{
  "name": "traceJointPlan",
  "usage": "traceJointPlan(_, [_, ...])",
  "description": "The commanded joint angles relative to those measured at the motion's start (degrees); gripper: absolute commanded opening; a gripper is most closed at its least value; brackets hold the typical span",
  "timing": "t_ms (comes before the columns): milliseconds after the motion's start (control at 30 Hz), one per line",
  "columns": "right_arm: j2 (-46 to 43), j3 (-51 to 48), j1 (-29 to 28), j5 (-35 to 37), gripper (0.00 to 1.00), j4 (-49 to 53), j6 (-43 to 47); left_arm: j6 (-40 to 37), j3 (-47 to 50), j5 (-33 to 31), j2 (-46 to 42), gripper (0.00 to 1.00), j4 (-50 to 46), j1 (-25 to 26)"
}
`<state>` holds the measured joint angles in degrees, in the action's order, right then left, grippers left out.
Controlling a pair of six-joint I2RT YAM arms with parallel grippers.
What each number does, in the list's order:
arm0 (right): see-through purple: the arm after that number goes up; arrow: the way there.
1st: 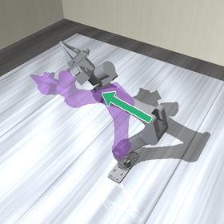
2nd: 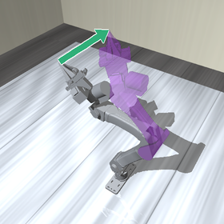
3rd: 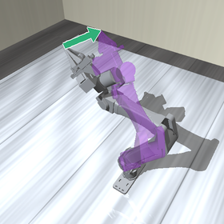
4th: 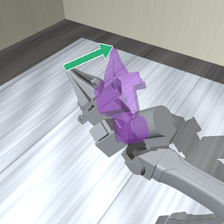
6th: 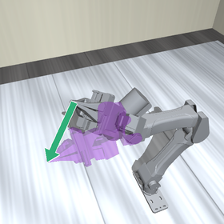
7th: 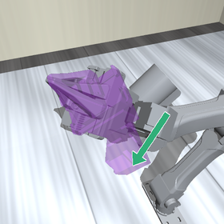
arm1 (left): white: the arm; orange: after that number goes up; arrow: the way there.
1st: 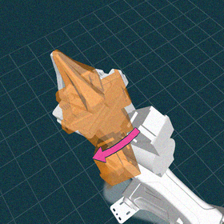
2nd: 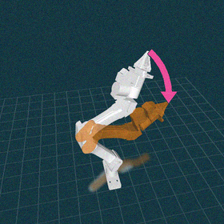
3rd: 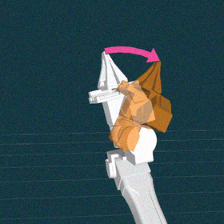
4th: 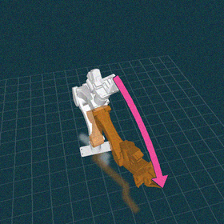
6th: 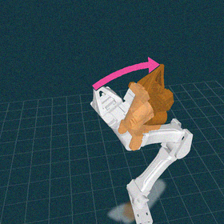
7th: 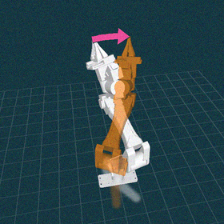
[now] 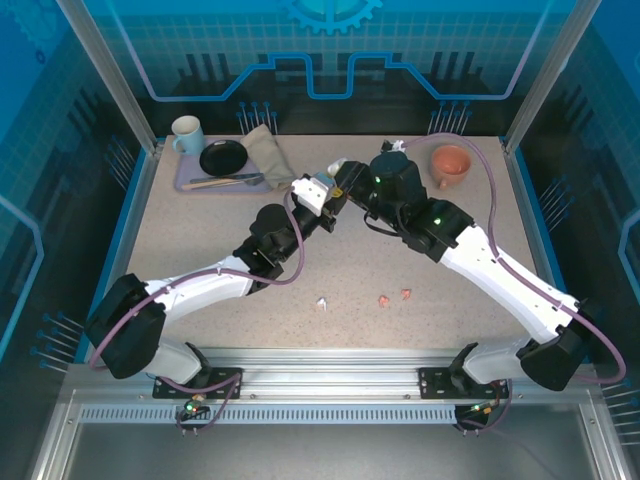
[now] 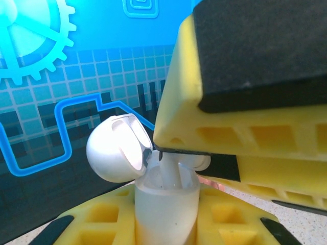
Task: Insert wireless bluetooth earbuds into charging case
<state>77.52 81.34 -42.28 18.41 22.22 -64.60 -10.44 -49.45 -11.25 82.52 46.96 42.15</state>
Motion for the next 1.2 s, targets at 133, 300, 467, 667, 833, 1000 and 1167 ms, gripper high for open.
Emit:
traceJointPlan(133, [3.7,4.2,2.0,-3.8,0.3,9.0,5.1,1.9,0.0,3.9,-5.9,0.0,8.3,0.7])
traceJointPlan(300, [5.1,5.8,2.0,-4.6,0.34,10.3,5.7,2.8,0.4,4.0,-6.7,0.0,8.0,0.7])
traceJointPlan(467, [5.3,5.8,2.1,-4.4,0.36,10.1,4.9,3.1,0.6,3.8,-7.2,0.0,7.6,0.8])
traceJointPlan(667, [5.9,6.4,2.0,-4.7,0.39,9.8,4.7,3.2,0.8,3.7,-7.4,0.0,7.4,0.8])
traceJointPlan(833, [5.9,7.5,2.0,-4.9,0.4,10.2,5.2,3.2,0.9,3.5,-7.3,0.0,6.5,0.7])
traceJointPlan(1000, [5.5,7.4,2.0,-5.3,0.33,10.3,5.3,3.2,1.6,3.0,-7.1,0.0,6.5,0.7])
traceJointPlan(1167, [4.9,6.7,2.0,-5.6,0.27,10.0,5.1,3.3,2.0,2.7,-6.8,0.0,6.1,0.7])
